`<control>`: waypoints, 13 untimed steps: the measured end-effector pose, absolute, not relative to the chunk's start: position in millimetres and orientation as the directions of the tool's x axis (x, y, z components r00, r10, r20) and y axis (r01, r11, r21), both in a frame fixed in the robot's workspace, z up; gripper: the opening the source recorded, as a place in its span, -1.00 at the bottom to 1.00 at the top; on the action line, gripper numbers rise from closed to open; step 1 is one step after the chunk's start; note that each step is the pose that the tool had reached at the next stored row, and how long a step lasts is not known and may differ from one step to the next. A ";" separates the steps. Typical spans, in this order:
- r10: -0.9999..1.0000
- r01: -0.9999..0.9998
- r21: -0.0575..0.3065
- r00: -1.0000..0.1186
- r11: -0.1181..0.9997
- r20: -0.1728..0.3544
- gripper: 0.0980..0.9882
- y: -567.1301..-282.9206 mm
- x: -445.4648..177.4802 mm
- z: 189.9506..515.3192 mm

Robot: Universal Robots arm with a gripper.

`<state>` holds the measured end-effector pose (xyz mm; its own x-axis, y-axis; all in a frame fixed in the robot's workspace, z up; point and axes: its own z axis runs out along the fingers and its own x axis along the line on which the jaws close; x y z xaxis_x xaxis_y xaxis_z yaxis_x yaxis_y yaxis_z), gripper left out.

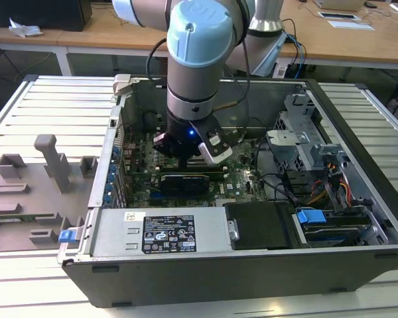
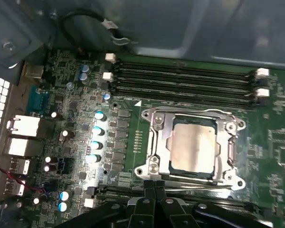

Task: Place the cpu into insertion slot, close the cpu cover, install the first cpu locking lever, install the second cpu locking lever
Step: 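Install the second cpu locking lever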

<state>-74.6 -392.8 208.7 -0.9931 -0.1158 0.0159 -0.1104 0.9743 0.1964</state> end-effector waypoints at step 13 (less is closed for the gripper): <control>-0.148 -0.142 0.218 -0.989 0.966 0.012 -0.98 -383.8 -88.9 195.9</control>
<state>-88.9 -383.8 195.9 -0.9889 -0.1479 0.0123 -0.1416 0.9656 0.2183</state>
